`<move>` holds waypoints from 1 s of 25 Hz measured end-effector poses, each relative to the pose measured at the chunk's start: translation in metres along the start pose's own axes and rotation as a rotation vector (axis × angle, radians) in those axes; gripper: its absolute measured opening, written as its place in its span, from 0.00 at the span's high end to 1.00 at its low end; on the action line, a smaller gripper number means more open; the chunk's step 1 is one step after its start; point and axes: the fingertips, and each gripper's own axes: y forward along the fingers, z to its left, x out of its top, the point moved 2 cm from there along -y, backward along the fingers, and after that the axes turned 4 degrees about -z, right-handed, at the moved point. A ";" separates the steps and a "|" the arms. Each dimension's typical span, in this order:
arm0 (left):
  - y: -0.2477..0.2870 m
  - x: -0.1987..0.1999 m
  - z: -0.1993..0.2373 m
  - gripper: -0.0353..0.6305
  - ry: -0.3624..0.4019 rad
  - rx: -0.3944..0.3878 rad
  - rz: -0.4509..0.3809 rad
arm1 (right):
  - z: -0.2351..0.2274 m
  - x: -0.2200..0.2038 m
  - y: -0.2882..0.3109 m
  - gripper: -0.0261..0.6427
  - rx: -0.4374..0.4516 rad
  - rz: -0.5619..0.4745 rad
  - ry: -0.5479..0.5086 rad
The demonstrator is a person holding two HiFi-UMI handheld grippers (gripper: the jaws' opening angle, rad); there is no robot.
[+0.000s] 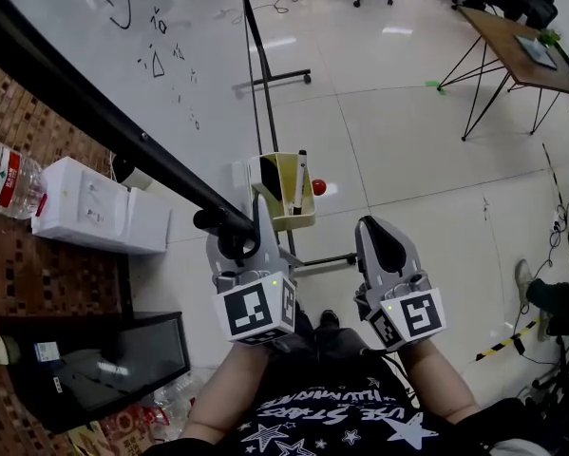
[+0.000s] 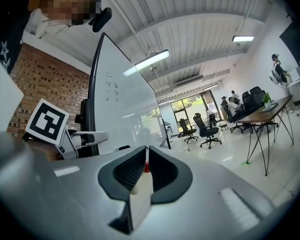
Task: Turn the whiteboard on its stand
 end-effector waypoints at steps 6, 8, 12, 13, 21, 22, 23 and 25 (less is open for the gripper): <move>-0.001 -0.003 0.010 0.72 0.004 -0.043 0.017 | 0.003 -0.007 0.007 0.92 -0.039 0.012 -0.006; -0.002 -0.004 0.015 0.72 0.001 -0.043 0.021 | 0.005 -0.011 0.004 0.92 -0.060 0.014 -0.010; -0.034 -0.002 0.022 0.74 0.000 -0.008 0.013 | 0.020 -0.017 -0.040 0.92 -0.079 0.007 -0.021; -0.041 0.000 0.026 0.74 0.001 -0.002 0.011 | 0.025 -0.018 -0.051 0.92 -0.088 0.008 -0.021; -0.062 -0.001 0.054 0.76 -0.002 -0.021 0.004 | 0.060 -0.036 -0.090 0.92 -0.151 0.036 -0.025; -0.065 -0.001 0.055 0.76 0.000 -0.023 0.002 | 0.064 -0.035 -0.093 0.92 -0.152 0.032 -0.028; -0.069 0.000 0.057 0.76 0.002 -0.024 -0.001 | 0.068 -0.034 -0.097 0.92 -0.153 0.026 -0.033; -0.079 0.002 0.061 0.76 0.002 -0.024 -0.005 | 0.075 -0.031 -0.107 0.92 -0.159 0.016 -0.045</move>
